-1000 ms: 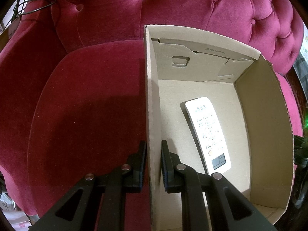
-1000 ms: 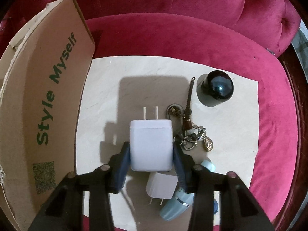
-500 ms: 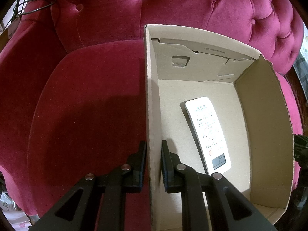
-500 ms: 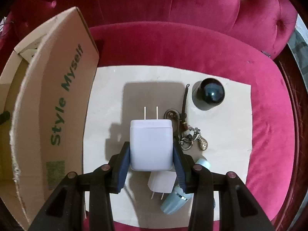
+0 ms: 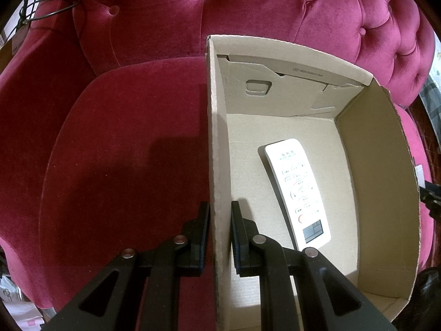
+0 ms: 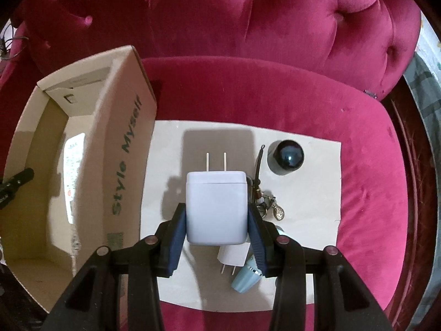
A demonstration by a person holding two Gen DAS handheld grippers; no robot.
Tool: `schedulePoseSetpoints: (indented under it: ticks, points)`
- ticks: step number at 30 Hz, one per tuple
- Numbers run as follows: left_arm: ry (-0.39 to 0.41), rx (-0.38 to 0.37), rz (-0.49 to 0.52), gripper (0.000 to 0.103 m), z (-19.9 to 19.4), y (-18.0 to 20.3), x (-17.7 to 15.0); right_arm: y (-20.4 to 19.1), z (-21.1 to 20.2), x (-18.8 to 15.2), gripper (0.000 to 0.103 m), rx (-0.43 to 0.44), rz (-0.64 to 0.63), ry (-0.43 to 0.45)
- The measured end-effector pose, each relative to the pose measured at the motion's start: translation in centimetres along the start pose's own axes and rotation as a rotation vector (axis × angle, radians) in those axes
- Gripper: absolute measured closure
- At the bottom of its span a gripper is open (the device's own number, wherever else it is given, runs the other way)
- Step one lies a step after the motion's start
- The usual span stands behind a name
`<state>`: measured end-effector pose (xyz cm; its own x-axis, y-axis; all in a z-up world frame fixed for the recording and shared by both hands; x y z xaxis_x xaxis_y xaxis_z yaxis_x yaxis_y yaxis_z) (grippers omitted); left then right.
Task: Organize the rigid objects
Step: 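Lift the white charger with the right gripper and carry it into the box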
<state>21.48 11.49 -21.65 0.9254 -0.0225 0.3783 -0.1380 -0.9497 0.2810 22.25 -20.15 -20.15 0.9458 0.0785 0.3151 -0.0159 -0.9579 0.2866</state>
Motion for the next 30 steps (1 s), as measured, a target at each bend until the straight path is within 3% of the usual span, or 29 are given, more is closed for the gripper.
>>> schedulePoseSetpoints:
  ticks: [17, 30]
  points:
    - [-0.003, 0.005, 0.006, 0.087, 0.0, 0.2, 0.1, -2.3, -6.9, 1.9, 0.058, 0.027, 0.006, 0.074]
    - [-0.005, 0.002, 0.005, 0.087, 0.0, 0.0, 0.2, -6.7, -10.1, 2.1, 0.058, 0.111, -0.024, 0.117]
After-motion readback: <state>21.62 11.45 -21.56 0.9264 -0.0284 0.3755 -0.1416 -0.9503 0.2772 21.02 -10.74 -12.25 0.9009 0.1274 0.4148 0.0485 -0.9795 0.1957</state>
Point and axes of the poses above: each gripper's, at about its wrist camera, not at the fingertips, and z roughly the way its jaws point, y to its right, x to its top, the point moved 4 cm from there along z, roughly the way its jaws point, and after that the axes turned 15 degrees about -x, right-handed, at the moved point
